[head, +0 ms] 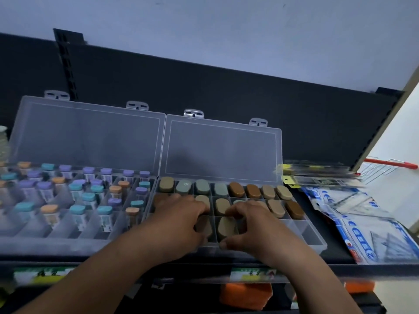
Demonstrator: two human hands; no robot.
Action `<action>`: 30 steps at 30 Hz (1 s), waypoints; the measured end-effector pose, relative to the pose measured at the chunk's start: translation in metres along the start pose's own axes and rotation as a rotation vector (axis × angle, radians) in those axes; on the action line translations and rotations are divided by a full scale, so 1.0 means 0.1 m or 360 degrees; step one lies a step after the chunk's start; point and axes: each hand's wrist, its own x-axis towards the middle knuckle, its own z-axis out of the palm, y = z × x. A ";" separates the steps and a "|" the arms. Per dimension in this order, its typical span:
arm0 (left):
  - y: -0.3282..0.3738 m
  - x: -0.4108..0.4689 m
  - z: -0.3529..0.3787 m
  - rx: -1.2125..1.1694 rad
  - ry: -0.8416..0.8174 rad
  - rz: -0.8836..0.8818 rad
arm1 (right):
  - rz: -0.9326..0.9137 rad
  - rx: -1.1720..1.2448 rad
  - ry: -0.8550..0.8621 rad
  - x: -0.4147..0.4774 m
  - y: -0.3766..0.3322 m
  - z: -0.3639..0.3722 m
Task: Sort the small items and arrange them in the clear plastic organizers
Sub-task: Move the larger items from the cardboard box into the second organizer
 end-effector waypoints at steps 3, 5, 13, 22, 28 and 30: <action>-0.01 -0.04 -0.01 -0.0014 0.0049 -0.0011 | -0.0009 0.0030 0.0015 -0.02 -0.03 -0.02; -0.04 -0.08 -0.02 -0.0020 0.0137 -0.0023 | -0.0036 0.0004 0.0078 -0.03 -0.08 -0.03; -0.42 -0.42 -0.26 0.0536 0.0514 -0.0274 | -0.0300 -0.0516 0.0407 0.03 -0.64 0.17; -1.52 -1.50 -0.83 0.0644 0.0647 -0.0546 | -0.0511 -0.0579 0.0262 0.14 -1.92 0.68; -2.35 -2.48 -1.24 0.0674 0.0672 -0.0756 | -0.0703 -0.0562 0.0227 0.17 -3.15 1.24; -2.64 -2.82 -1.37 0.0688 0.0654 -0.0833 | -0.0766 -0.0532 0.0204 0.16 -3.58 1.44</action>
